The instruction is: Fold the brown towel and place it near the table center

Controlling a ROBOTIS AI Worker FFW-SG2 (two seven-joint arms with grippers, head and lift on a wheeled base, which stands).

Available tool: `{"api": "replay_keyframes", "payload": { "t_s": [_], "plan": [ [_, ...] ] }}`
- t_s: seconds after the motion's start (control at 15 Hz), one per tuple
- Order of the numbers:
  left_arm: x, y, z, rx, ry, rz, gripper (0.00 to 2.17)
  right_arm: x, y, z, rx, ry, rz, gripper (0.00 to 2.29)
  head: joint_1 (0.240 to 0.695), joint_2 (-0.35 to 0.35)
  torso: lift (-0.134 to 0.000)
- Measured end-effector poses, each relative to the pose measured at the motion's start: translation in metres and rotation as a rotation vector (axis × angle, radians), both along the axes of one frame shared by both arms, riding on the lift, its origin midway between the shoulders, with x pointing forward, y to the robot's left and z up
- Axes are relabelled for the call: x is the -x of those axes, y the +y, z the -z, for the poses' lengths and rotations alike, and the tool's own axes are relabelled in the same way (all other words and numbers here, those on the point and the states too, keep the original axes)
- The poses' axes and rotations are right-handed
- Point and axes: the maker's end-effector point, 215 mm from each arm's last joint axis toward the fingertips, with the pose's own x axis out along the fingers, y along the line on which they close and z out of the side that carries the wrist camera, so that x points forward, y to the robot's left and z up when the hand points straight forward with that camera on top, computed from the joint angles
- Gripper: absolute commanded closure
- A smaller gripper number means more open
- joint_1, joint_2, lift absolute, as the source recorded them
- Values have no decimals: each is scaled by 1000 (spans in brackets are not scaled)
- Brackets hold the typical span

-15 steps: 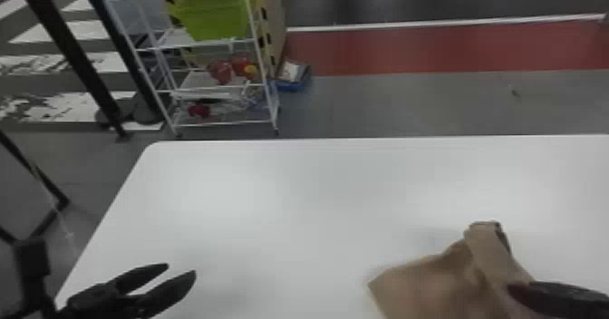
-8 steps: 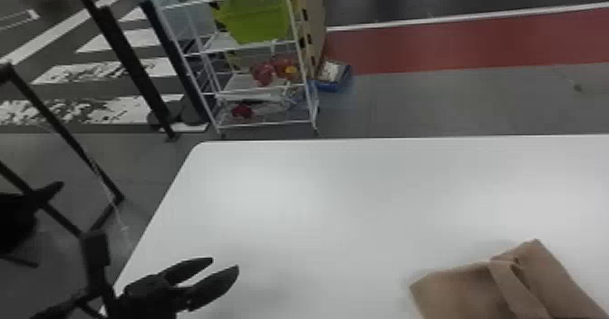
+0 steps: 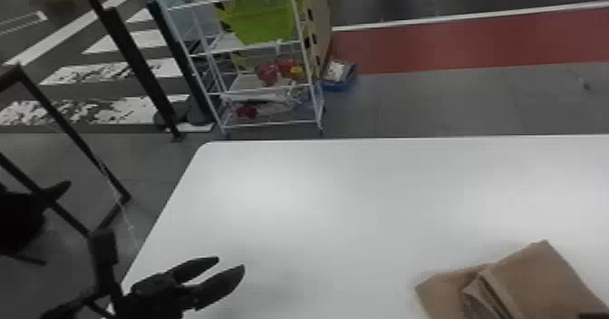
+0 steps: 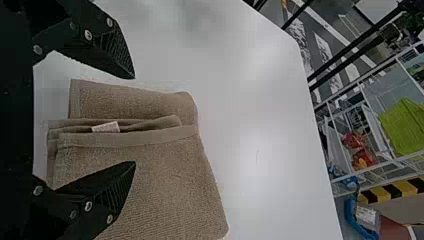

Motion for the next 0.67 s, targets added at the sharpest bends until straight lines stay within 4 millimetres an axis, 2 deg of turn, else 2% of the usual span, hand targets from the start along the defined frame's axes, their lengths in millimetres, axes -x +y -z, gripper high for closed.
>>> {"api": "replay_keyframes", "payload": {
  "t_s": [0.07, 0.13, 0.2, 0.33, 0.47, 0.67],
  "plan": [
    [0, 1, 0, -2, -1, -2, 36, 7, -5, 5, 20, 13, -4, 910, 695, 284, -122],
    [-1, 1, -1, -3, -3, -3, 36, 17, -12, 13, 45, 37, -10, 1598, 695, 279, -122],
    [-2, 2, -1, -3, -5, -4, 36, 28, -20, 22, 70, 66, -11, 1916, 695, 273, -122],
    [-4, 2, -2, -3, -8, -7, 36, 53, -39, 42, 125, 128, -2, 2020, 695, 255, -122],
    [-6, 3, -1, -1, -8, -10, 36, 73, -55, 55, 182, 145, -20, 2219, 695, 224, -122],
    [-9, 2, 2, 1, -4, -10, 36, 77, -74, 59, 225, 130, -24, 2223, 695, 190, -122]
  ]
}}
